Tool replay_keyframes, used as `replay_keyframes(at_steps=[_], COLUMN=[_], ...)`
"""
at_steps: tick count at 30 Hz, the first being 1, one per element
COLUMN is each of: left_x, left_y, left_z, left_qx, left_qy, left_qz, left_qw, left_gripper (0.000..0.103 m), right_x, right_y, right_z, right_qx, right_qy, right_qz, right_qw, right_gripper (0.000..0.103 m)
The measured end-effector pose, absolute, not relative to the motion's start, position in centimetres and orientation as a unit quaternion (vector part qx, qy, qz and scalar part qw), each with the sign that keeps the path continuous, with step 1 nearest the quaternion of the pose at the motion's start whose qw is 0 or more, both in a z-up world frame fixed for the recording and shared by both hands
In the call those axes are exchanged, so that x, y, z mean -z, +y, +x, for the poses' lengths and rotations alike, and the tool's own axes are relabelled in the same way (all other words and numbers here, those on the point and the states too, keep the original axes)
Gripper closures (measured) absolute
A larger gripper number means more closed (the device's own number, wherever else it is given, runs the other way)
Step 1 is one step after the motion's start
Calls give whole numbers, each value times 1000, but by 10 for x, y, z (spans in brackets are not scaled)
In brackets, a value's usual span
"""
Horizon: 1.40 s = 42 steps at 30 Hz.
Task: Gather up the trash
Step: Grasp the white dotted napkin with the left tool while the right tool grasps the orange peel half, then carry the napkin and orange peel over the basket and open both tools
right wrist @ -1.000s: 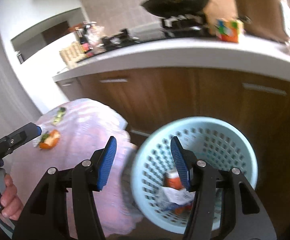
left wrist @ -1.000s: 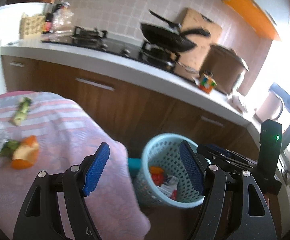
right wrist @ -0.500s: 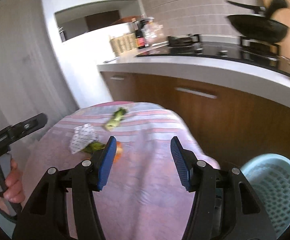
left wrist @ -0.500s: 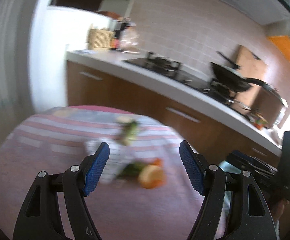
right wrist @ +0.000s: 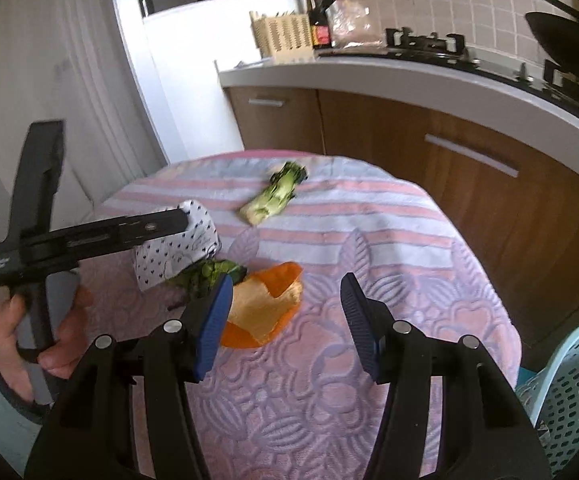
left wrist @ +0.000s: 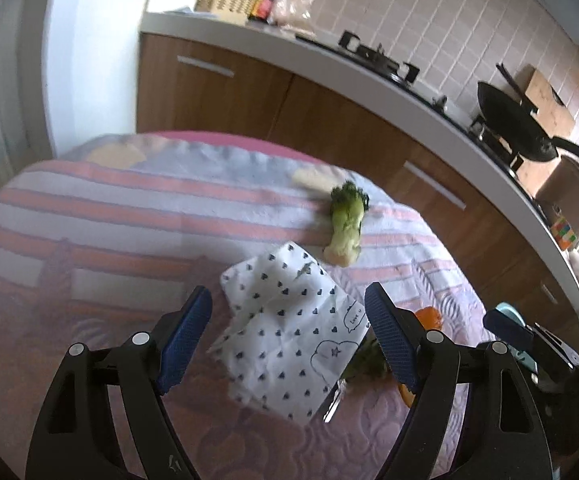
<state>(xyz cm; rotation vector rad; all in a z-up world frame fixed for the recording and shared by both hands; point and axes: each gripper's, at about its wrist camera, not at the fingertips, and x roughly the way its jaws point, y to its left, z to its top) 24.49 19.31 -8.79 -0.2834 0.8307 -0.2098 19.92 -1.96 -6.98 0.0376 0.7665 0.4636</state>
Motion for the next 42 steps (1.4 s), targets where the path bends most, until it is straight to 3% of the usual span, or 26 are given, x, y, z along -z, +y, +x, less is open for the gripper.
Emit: replay_keyframes(at_steps=[1,4,6,10,23,25,26,30,42], left_x=[91,98,98,92,64,63,64,61,26], left_y=[191,186,186,199,242,241,242,242,184], left_z=[246,248,245,237,216,216,216,213,190], left_qx=[100,94,85,91,97,98,97,100,153], left_qy=[403,415,411,387,317,316,315,307,291], left_qz=[-136,-121,-118,-151,-219,-218,-217,-212,-159], left_qw=[900,897,900,905,918,918,919,922,931], left_gripper=[34,65,72,95,98,98,98,98,98], right_x=[72,81,88,97,107,106,108,106,60], right_y=[-17,-10,-8,-4,13,17,19,14,-47], right_z=[199,197,194,194,225,222,220,213,175], right_qx=[-226,-228,-231,-233,-213,-221,-217,-223,-189], right_qy=[375,399,412,431,451,447,449,441,399], right_qz=[14,8,13,27,37,28,18,27,61], right_qw=[899,888,881,872,866,866,866,869,895], right_gripper=[50,50,48,46,43,63,80,94,98])
